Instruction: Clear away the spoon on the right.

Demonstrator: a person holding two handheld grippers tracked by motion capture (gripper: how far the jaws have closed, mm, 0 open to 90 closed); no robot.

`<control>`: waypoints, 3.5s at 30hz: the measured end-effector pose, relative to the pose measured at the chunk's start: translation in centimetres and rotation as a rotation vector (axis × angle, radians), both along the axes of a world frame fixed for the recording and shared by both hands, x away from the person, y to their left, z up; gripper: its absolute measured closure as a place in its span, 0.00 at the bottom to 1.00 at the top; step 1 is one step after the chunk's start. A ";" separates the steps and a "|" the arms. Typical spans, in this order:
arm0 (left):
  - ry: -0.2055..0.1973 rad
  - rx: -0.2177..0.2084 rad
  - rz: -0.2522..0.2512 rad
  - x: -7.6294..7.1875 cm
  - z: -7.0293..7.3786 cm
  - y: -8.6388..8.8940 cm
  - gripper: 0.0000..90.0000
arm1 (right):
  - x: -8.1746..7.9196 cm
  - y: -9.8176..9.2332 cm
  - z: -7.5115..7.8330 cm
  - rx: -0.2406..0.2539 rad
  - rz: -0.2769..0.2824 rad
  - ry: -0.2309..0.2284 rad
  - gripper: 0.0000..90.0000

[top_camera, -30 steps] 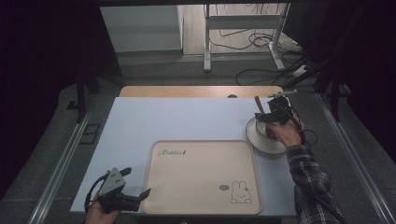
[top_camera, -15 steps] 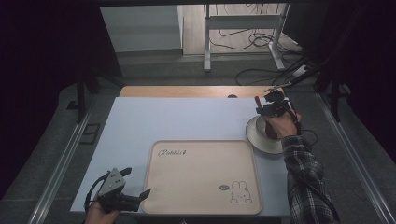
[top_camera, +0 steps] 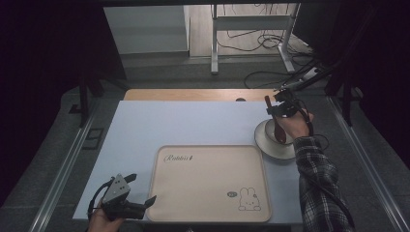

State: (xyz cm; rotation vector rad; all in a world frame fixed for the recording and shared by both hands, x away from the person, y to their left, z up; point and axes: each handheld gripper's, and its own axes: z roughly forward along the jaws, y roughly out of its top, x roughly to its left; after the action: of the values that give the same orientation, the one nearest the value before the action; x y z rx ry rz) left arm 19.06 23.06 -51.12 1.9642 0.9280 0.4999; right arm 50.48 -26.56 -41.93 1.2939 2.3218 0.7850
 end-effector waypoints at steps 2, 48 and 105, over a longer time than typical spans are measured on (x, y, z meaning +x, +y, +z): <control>0.000 0.001 0.000 0.0 0.0 0.0 0.00 | -0.2 0.2 0.8 -0.011 0.013 0.000 0.87; 0.005 0.017 -0.007 0.1 0.0 -0.2 0.00 | -9.9 2.9 4.6 -0.055 0.241 0.161 0.87; 0.001 0.019 -0.012 0.1 0.0 -0.3 0.00 | -15.4 10.6 -4.9 -0.056 0.469 0.376 0.64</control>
State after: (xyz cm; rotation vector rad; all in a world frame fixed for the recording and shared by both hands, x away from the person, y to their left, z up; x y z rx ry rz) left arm 19.12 22.81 -51.11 1.9861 0.9149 0.5030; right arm 35.12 -15.92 -46.83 0.9420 2.9884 0.6417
